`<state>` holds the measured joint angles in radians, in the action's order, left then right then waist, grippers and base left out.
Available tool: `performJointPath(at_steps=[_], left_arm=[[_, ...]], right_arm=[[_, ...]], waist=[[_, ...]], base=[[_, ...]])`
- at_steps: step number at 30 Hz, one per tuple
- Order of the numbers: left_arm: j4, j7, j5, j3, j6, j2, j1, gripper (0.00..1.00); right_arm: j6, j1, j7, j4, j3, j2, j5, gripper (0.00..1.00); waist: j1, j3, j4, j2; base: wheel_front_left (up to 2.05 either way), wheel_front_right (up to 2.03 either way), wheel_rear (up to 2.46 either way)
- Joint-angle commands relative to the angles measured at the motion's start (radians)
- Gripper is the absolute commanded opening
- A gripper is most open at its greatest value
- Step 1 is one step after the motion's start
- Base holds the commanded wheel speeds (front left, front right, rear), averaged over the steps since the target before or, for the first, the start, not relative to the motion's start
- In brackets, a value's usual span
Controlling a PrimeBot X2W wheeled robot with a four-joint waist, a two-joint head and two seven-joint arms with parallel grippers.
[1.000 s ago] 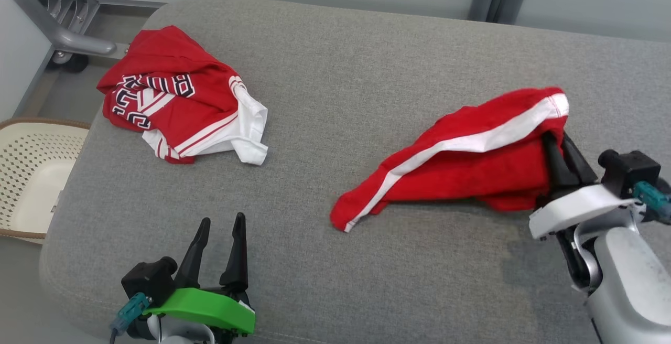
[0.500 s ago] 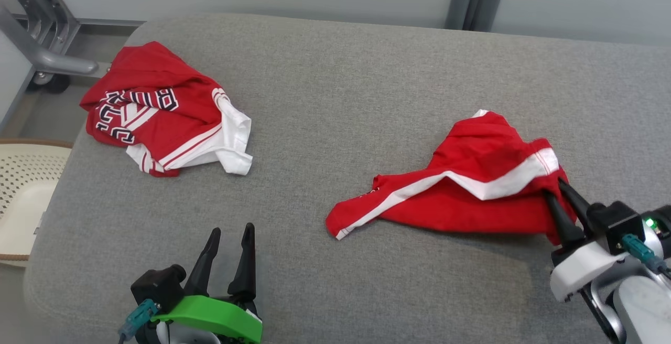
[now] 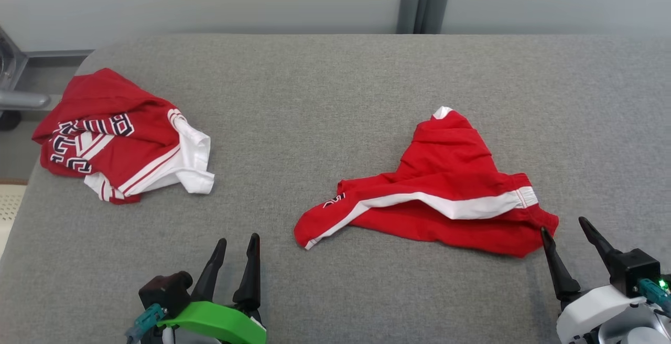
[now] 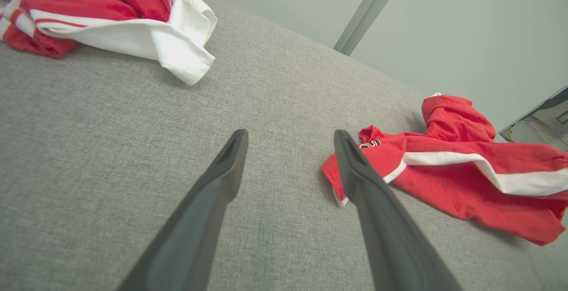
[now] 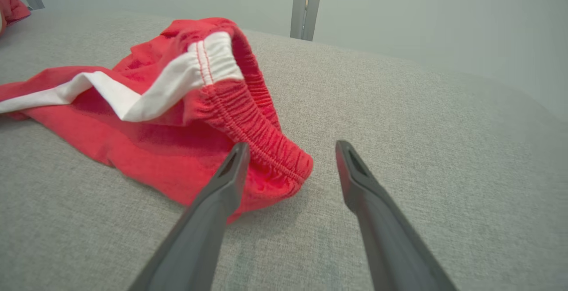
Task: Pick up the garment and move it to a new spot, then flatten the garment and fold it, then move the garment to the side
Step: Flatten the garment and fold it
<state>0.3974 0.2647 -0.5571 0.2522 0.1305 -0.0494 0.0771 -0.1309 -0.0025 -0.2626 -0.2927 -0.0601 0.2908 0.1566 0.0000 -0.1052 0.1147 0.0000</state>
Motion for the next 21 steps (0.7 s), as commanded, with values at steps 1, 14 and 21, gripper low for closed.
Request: performJointPath(at_steps=[1, 14, 21], left_arm=[[0.007, 0.000, -0.007, -0.001, 0.000, -0.002, -0.002, 1.00], [0.130, 0.000, -0.119, 0.075, 0.000, -0.003, 0.068, 1.00], [0.192, 0.000, -0.168, 0.067, 0.000, -0.003, 0.095, 1.00]], right_arm=[[0.000, 0.012, -0.003, 0.009, 0.005, -0.006, -0.001, 1.00], [0.000, -0.023, -0.003, 0.058, -0.027, -0.039, -0.008, 1.00], [0.000, -0.023, -0.003, 0.071, -0.017, -0.047, -0.006, 1.00]], waist=[[0.0000, 0.013, -0.031, 0.0000], [0.0000, -0.018, -0.190, 0.0000], [0.0000, -0.035, -0.232, 0.0000]], base=[[0.00, 0.00, 0.00], [0.00, 0.00, 0.00], [0.00, 0.00, 0.00]])
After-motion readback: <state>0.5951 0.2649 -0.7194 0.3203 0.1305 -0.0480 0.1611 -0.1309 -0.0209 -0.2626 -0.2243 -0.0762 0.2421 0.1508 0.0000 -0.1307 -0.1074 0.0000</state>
